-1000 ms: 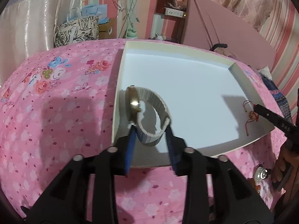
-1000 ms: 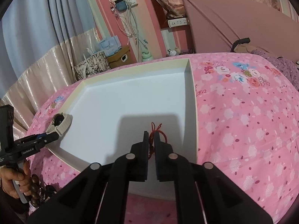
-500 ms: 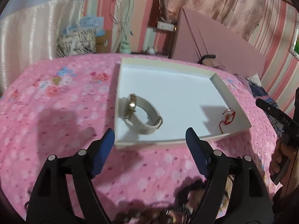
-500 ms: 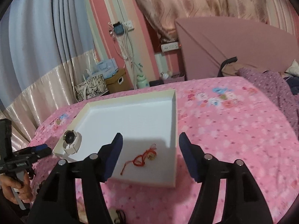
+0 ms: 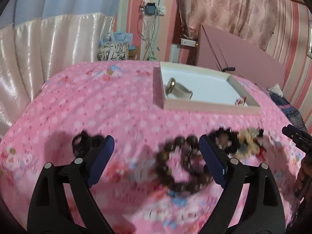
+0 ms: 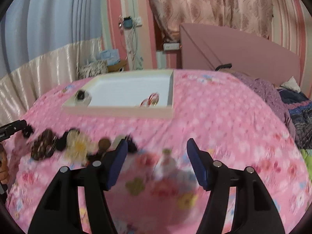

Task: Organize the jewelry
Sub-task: 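Withdraw both open tools back toward the jewelry pile, then grasp the brown wooden pendant with the right tool while the left tool grasps the brown bead bracelet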

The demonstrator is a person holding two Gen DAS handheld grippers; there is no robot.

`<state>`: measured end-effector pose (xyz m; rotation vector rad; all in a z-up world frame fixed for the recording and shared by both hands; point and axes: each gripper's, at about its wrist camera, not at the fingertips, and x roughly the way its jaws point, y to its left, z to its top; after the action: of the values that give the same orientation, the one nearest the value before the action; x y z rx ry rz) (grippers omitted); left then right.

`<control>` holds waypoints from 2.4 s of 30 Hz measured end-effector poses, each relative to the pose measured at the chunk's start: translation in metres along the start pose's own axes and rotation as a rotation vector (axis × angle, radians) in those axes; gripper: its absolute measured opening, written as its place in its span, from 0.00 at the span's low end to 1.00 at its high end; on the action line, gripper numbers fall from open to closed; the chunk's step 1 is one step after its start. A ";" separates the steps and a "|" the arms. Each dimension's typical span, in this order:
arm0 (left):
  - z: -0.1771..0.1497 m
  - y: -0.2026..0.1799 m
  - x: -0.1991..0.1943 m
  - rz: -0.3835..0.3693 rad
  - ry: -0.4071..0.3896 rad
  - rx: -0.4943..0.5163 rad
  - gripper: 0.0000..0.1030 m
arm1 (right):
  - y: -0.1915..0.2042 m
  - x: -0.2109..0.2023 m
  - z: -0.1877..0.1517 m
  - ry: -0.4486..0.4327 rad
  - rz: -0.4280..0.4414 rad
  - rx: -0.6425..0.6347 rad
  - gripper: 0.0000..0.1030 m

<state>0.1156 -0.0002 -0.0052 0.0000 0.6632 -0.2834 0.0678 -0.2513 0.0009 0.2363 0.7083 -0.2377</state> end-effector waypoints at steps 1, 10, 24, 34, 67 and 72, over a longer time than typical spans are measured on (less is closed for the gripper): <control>-0.005 0.001 -0.003 0.014 -0.001 -0.005 0.85 | 0.001 -0.004 -0.003 0.005 0.013 0.009 0.62; -0.038 0.001 -0.014 0.059 -0.013 -0.004 0.92 | 0.021 -0.018 -0.026 -0.003 0.073 -0.012 0.57; -0.026 0.005 0.003 0.044 0.033 -0.032 0.93 | 0.056 0.025 0.004 0.072 0.174 -0.069 0.24; -0.012 0.009 0.029 0.057 0.063 -0.020 0.92 | 0.079 0.075 0.006 0.194 0.182 -0.077 0.22; -0.016 -0.010 0.064 0.020 0.226 0.064 0.42 | 0.038 0.040 0.032 0.045 0.141 0.028 0.23; -0.017 -0.019 0.070 0.062 0.239 0.131 0.39 | 0.027 0.031 0.032 0.025 0.145 0.045 0.23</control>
<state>0.1531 -0.0353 -0.0597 0.1819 0.8791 -0.2688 0.1179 -0.2398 0.0079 0.3328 0.7081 -0.1128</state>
